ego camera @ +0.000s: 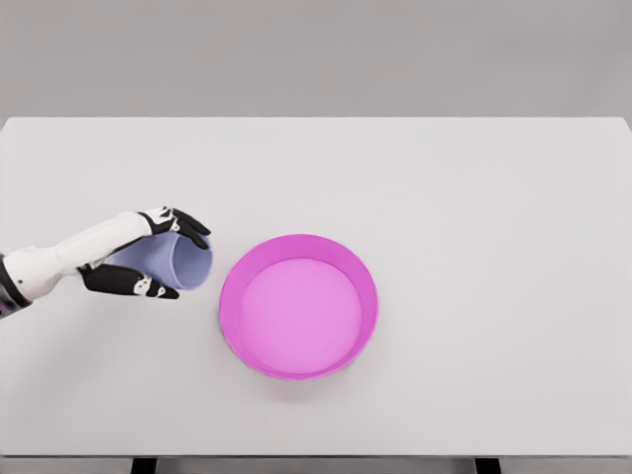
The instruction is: Flip the cup with left arm and place it on the plate
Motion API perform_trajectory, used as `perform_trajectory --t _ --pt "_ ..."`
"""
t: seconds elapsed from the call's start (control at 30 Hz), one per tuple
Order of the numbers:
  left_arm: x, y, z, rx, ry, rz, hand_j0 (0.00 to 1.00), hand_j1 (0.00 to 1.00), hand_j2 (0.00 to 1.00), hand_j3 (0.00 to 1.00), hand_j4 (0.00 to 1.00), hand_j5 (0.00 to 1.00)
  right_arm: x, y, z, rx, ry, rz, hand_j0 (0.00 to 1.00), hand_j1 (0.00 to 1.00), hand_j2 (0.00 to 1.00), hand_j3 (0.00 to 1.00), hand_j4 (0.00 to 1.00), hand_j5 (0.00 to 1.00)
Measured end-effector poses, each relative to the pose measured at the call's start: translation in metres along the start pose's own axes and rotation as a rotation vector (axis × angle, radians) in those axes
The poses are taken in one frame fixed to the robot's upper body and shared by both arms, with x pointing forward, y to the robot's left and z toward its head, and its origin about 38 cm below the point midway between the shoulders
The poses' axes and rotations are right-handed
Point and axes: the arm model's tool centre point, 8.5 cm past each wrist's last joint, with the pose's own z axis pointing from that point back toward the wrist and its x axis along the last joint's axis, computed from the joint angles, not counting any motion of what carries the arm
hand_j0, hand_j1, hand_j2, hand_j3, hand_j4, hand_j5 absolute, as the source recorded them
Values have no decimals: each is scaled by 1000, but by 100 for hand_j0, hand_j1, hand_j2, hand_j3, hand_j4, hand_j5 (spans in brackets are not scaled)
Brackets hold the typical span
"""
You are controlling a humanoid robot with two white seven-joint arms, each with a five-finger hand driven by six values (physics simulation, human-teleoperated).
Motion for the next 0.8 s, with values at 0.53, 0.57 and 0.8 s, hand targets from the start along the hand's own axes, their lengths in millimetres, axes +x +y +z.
perform_trajectory --t 0.53,0.57,0.8 --pt "32 -11 -38 181 -344 189 61 61 61 61 61 61 0 0 0 0 0 0 100 100 100 100 100 100" --pt "33 -11 -42 191 -359 204 61 61 61 61 61 61 0 0 0 0 0 0 100 100 100 100 100 100" --pt "49 -32 -76 223 -480 343 60 60 60 60 60 60 0 0 0 0 0 0 100 100 100 100 100 100"
